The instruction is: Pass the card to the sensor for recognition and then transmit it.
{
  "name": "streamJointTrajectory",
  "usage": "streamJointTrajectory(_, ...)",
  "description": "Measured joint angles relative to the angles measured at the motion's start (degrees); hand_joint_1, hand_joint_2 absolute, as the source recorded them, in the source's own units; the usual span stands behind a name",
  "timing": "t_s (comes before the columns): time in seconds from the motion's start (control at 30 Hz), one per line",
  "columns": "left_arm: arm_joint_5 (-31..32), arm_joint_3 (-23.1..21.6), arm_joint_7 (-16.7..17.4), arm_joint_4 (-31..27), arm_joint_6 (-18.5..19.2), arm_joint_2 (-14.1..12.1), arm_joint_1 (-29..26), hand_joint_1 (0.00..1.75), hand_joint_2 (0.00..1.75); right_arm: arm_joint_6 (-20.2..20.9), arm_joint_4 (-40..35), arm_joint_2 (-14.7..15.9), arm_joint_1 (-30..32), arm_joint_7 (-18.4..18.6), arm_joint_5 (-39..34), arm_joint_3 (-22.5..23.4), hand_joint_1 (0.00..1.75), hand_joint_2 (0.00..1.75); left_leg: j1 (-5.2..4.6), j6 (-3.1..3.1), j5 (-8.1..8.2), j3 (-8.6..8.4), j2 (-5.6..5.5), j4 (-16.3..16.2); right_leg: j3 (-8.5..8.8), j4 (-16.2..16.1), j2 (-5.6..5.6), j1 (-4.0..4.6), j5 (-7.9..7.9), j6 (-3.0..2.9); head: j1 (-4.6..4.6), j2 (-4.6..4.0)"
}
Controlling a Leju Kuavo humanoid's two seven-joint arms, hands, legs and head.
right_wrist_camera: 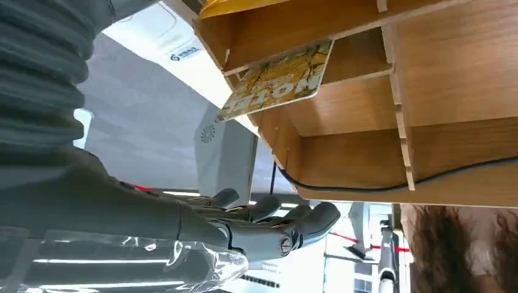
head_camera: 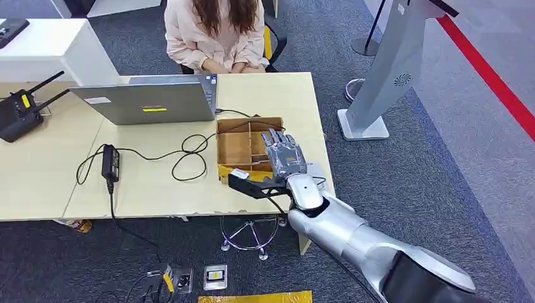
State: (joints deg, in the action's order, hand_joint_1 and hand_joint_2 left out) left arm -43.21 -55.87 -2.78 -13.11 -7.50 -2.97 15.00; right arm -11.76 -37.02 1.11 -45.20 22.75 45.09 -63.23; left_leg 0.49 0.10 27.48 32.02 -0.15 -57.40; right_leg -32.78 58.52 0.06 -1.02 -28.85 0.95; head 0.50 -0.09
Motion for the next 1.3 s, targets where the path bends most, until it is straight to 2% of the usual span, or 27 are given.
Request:
streamJointTrajectory(0.93,1.46,-0.39,0.57,0.00,0.37,0.26,0.46,0.00,0.00,1.66,2.60,-0.28,0.81,-1.31,-0.02,0.72,0.00,1.75,0.00,0.00,0.00,-0.01,0.01,0.00,0.00,0.00,0.01,0.00,0.00,0.00,0.00,0.00)
streamJointTrajectory(0.97,1.51,-0.39,0.59,0.00,0.39,0.26,0.47,0.00,0.00,1.75,2.64,-0.28,0.87,-1.31,-0.02,0.72,0.05,1.75,0.00,0.00,0.00,0.00,0.01,0.00,0.00,0.00,0.01,0.00,0.00,0.00,0.00,0.00)
streamJointTrajectory(1.0,1.64,-0.39,0.61,0.00,0.39,0.28,0.48,0.00,0.00,1.99,2.69,-0.28,0.91,-1.31,-0.02,0.72,1.59,1.75,0.00,0.00,0.00,0.00,0.01,0.00,0.00,0.00,0.01,0.00,0.00,0.00,0.00,-0.02)
streamJointTrajectory(1.03,1.73,-0.42,0.68,0.00,0.42,0.31,0.51,0.00,0.00,2.16,2.73,-0.28,0.94,-1.31,-0.02,0.72,1.75,1.75,0.00,0.00,0.00,0.00,0.01,0.00,0.00,0.00,0.01,0.00,0.00,0.00,0.00,0.00)
streamJointTrajectory(1.3,2.51,-0.44,1.03,0.00,0.94,0.31,0.81,0.00,0.00,4.20,2.95,-0.26,1.16,-1.29,-0.39,0.79,1.75,1.75,0.00,0.00,0.00,-0.03,0.03,0.00,0.00,0.00,0.02,0.00,0.00,0.00,0.00,0.00)
